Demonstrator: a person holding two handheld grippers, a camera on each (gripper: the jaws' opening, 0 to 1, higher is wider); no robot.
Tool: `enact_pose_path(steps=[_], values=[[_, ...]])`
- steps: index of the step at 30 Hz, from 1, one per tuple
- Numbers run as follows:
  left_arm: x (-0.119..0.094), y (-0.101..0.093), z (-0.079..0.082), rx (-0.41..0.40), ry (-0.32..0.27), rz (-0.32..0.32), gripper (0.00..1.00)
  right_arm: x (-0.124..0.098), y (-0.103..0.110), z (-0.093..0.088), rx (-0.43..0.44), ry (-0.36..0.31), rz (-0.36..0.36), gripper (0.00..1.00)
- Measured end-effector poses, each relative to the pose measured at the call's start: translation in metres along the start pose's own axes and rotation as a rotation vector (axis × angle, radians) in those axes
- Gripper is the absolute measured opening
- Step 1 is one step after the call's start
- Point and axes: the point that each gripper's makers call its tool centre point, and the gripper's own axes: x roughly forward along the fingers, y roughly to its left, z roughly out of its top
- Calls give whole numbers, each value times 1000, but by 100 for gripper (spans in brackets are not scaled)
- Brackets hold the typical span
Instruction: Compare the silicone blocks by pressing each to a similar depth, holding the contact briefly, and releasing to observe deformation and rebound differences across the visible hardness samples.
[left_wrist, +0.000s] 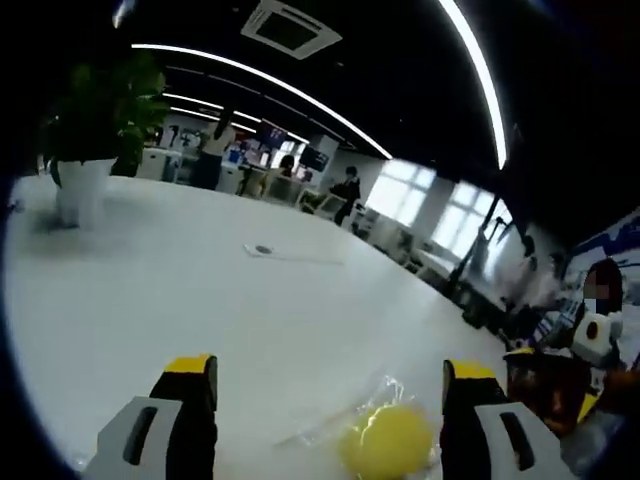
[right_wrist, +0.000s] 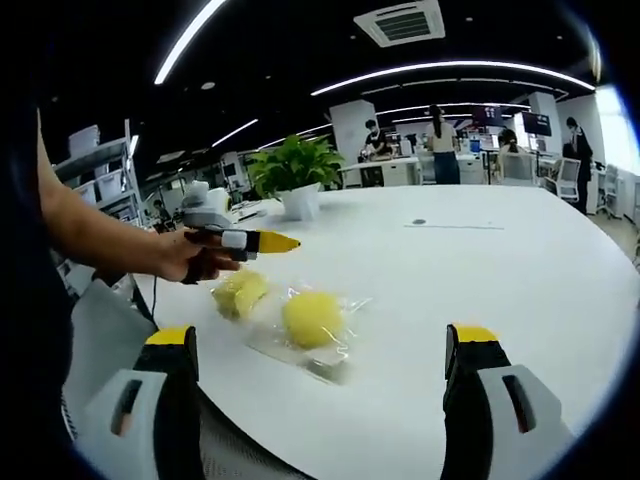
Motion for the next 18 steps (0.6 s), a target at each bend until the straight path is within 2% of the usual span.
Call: enact_pose_path(steps=[1, 4, 9, 11, 12, 14, 18], values=[[-8, 3, 5, 59, -3, -3, 100, 1, 0, 1, -2, 1, 1, 96], [-24, 10, 16, 137, -12, 18, 100, 4, 0, 4, -10, 6, 1, 96], [-50, 10, 32, 173, -30, -7, 100, 10, -10, 4, -36, 24, -35, 96], [-66, 11, 30, 208, -14, -28, 100, 11, -13, 4, -42, 28, -48, 96], [-77, 10, 22, 210, 19, -50, 100, 12, -12, 5, -42, 29, -45, 96], [-98, 19, 10, 212, 50, -36, 100, 13, -11, 5, -47, 28, -41, 96], [-140, 34, 5, 203, 29, 12, 100, 19, -7, 4, -41, 27, -25, 96]])
